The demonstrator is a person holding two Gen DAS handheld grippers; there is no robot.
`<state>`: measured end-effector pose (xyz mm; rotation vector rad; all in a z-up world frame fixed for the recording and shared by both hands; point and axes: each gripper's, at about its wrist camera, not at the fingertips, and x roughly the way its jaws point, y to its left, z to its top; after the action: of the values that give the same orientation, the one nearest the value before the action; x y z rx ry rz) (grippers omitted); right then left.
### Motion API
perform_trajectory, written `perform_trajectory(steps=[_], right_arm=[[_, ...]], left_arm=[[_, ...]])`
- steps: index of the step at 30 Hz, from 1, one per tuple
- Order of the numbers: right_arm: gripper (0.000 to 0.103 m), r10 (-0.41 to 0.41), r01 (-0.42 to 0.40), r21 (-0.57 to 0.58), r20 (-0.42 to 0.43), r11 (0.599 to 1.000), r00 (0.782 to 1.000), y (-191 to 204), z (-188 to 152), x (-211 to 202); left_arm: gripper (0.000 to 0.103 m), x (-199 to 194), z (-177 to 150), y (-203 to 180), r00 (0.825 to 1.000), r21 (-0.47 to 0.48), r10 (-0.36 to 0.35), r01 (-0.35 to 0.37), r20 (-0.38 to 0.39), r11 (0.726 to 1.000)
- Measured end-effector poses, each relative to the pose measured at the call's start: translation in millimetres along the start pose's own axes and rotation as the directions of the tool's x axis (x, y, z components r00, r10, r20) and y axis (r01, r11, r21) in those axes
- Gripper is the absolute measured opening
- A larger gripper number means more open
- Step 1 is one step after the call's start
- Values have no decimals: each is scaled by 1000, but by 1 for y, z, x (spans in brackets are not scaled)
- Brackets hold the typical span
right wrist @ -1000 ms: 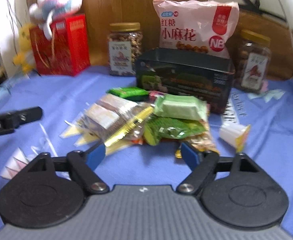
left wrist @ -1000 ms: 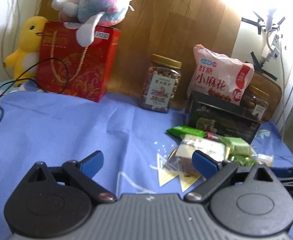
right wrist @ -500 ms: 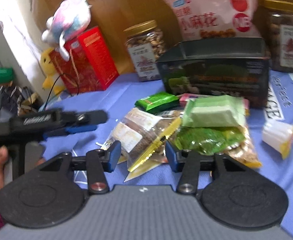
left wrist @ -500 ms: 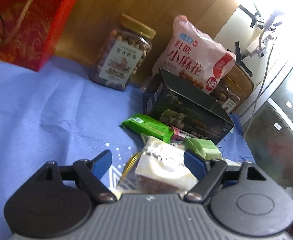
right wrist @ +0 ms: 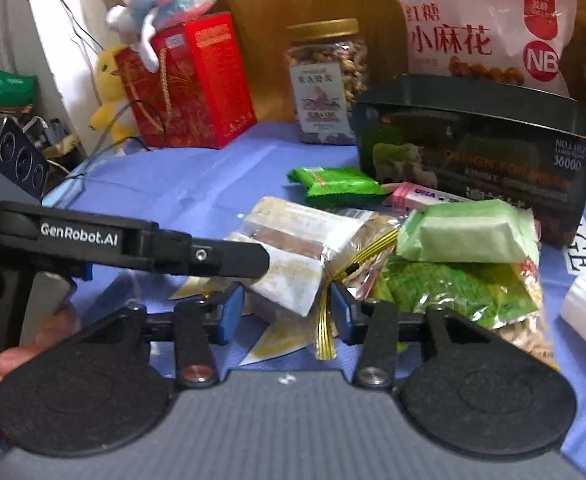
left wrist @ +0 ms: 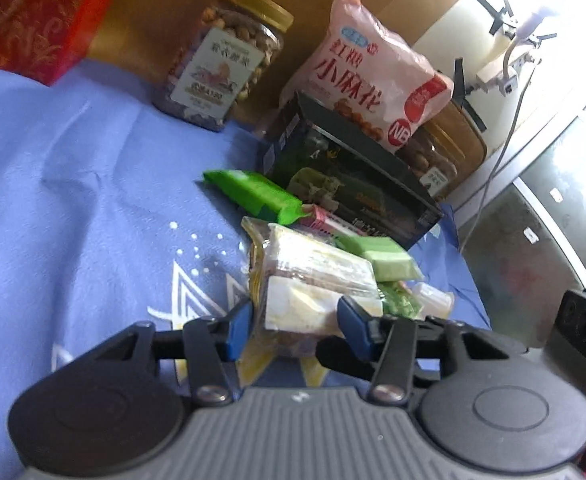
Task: Organize snacks
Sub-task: 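Lift the pastry bag with the left tool and drop it into the black tin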
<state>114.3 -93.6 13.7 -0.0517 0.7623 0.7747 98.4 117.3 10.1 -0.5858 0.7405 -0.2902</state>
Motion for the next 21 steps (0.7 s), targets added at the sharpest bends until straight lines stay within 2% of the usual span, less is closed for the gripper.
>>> perform_trajectory(steps=[3, 6, 10, 12, 17, 21], right_arm=[[48, 20, -19, -19, 50, 1000, 999, 2, 3, -16], [48, 20, -16, -26, 131, 1000, 991, -2, 17, -35], [48, -24, 27, -13, 211, 1000, 977, -28, 51, -46], [48, -60, 59, 10, 232, 998, 971, -51, 73, -43], [48, -133, 123, 67, 175, 990, 975, -108, 110, -11], [49, -178, 176, 29, 116, 984, 977, -130, 113, 20]], left_arm=[[47, -13, 10, -22, 999, 38, 7, -9, 45, 999], [47, -13, 36, -52, 997, 116, 11, -21, 83, 993], [47, 17, 82, -90, 995, 209, -1, -21, 103, 978], [47, 45, 106, -99, 996, 219, -7, -12, 89, 976], [47, 117, 142, -103, 999, 196, 28, -34, 32, 980], [49, 150, 143, -98, 994, 191, 108, -108, 8, 976]])
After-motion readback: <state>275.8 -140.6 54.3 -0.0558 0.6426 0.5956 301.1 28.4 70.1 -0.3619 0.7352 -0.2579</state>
